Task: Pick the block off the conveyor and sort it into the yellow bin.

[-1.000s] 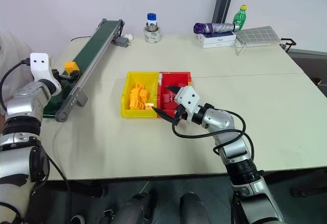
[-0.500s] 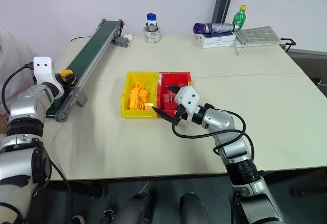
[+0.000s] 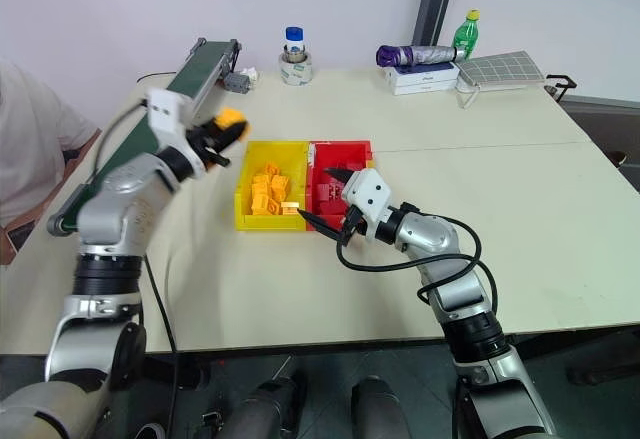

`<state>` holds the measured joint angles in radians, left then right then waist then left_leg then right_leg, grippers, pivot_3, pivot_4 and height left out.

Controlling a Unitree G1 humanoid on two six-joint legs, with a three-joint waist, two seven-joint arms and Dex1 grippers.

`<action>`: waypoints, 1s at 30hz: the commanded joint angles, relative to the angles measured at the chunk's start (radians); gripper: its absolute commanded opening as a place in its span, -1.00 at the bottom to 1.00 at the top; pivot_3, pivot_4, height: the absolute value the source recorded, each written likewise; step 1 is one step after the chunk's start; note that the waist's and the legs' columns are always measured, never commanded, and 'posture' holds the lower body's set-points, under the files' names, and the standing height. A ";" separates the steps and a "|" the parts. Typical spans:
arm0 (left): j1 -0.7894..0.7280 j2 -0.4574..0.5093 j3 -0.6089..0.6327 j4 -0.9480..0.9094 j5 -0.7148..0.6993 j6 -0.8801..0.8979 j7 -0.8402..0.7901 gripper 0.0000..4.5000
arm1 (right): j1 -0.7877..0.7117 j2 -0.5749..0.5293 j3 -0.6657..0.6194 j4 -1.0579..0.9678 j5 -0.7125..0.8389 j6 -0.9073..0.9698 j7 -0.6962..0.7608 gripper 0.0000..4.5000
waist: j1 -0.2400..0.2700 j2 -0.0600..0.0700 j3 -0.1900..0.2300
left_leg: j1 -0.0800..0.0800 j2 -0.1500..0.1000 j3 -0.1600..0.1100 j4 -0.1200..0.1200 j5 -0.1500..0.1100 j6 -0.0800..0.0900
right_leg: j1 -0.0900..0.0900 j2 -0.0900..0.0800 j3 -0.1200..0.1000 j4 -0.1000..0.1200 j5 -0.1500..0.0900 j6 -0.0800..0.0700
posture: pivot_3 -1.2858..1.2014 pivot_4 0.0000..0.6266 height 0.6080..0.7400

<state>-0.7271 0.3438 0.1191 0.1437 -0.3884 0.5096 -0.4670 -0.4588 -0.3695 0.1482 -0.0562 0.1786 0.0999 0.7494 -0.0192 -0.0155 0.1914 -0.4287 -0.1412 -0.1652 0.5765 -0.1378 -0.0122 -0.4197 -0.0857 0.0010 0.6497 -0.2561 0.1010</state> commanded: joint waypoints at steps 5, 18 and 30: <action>0.008 -0.080 -0.061 -0.027 0.049 -0.036 0.050 -0.19 | 0.005 -0.002 -0.016 -0.057 0.004 -0.006 -0.018 1.00 | 0.007 0.000 0.000 | 0.000 -0.001 0.000 0.001 -0.001 -0.002 | 0.001 -0.001 0.000 -0.001 0.000 0.000 | 0.03 -0.52 1.00; 0.122 0.154 0.092 -0.108 -0.048 -0.057 -0.164 0.96 | 0.008 -0.006 -0.018 -0.060 0.011 -0.002 -0.021 1.00 | -0.001 0.000 0.000 | 0.000 0.000 0.000 -0.001 -0.001 -0.002 | 0.000 0.000 0.000 -0.001 0.000 0.000 | 0.03 -0.52 1.00; 0.387 0.346 0.229 -0.312 -0.209 0.070 -0.298 0.96 | -0.012 -0.011 -0.019 -0.045 0.015 -0.006 0.005 1.00 | 0.005 0.001 0.000 | 0.000 0.000 0.000 -0.001 -0.001 -0.002 | 0.000 -0.001 0.002 -0.002 -0.002 -0.005 | 0.03 -0.52 1.00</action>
<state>-0.3510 0.6719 0.3403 -0.1246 -0.5996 0.6009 -0.7482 -0.4499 -0.3791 0.1433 -0.0763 0.1799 0.1026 0.7527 -0.0146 -0.0148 0.1917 -0.4289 -0.1416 -0.1646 0.5754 -0.1391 -0.0140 -0.4200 -0.0867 0.0029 0.6481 -0.2586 0.0962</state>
